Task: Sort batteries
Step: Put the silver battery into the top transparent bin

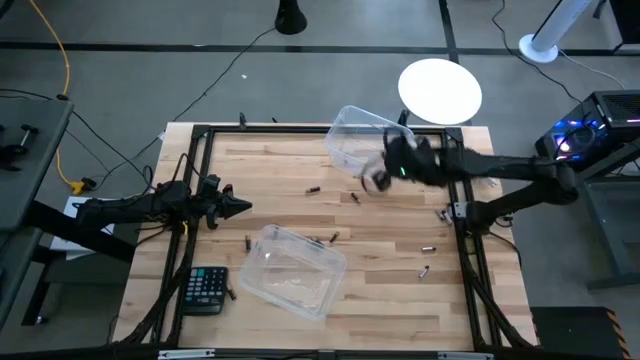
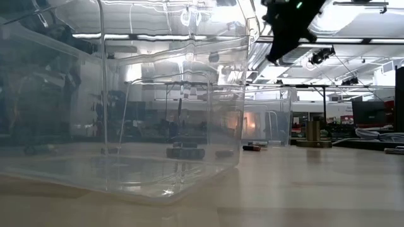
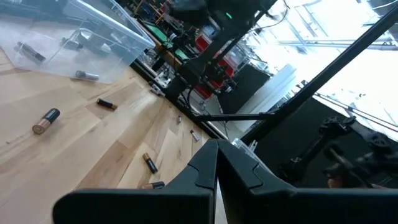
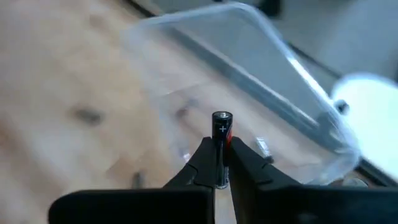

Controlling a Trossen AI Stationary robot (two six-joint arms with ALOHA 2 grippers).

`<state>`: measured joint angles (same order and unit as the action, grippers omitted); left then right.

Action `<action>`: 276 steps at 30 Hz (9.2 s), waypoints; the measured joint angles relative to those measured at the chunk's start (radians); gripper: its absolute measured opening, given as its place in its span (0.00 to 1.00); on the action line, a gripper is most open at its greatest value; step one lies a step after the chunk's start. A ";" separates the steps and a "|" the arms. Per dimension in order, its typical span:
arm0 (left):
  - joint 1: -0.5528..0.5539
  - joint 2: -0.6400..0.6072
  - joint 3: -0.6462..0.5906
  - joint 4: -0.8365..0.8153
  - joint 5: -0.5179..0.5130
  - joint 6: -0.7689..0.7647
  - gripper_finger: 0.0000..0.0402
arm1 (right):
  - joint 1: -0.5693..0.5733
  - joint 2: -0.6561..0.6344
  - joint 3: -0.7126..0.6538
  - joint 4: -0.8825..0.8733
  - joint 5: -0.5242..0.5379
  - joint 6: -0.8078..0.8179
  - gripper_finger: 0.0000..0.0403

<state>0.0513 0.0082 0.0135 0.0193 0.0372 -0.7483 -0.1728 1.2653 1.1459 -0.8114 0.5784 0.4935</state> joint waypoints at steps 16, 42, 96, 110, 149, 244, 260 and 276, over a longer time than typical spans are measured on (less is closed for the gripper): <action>0.000 0.000 0.000 0.000 0.000 0.000 0.00 | -0.178 0.037 0.077 -0.059 -0.330 0.064 0.49; 0.000 0.000 0.000 0.000 0.000 0.000 0.00 | 0.565 0.002 -0.472 -0.246 -0.688 0.947 0.53; 0.000 0.000 0.000 0.000 0.001 0.000 0.00 | 0.108 0.041 -0.053 -0.029 0.101 0.422 0.05; 0.000 0.000 0.000 0.000 0.000 0.000 0.00 | -0.040 0.007 -0.032 0.029 -0.182 0.221 0.50; 0.000 0.000 0.000 0.000 0.000 0.000 0.00 | 0.891 0.150 -0.513 0.197 -0.618 1.780 0.52; 0.000 0.000 0.000 0.000 0.000 0.000 0.00 | -0.201 0.016 -0.540 -0.245 -0.458 0.784 0.52; 0.000 0.000 0.000 0.000 0.000 0.000 0.00 | -0.209 0.248 -0.528 -0.230 -0.513 0.606 0.51; 0.000 0.000 0.000 0.000 0.000 0.000 0.00 | -0.318 0.241 -0.531 -0.222 -0.763 0.182 0.52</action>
<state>0.0513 0.0082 0.0135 0.0189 0.0373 -0.7483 -0.4911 1.5059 0.6147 -1.0333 -0.1843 0.6758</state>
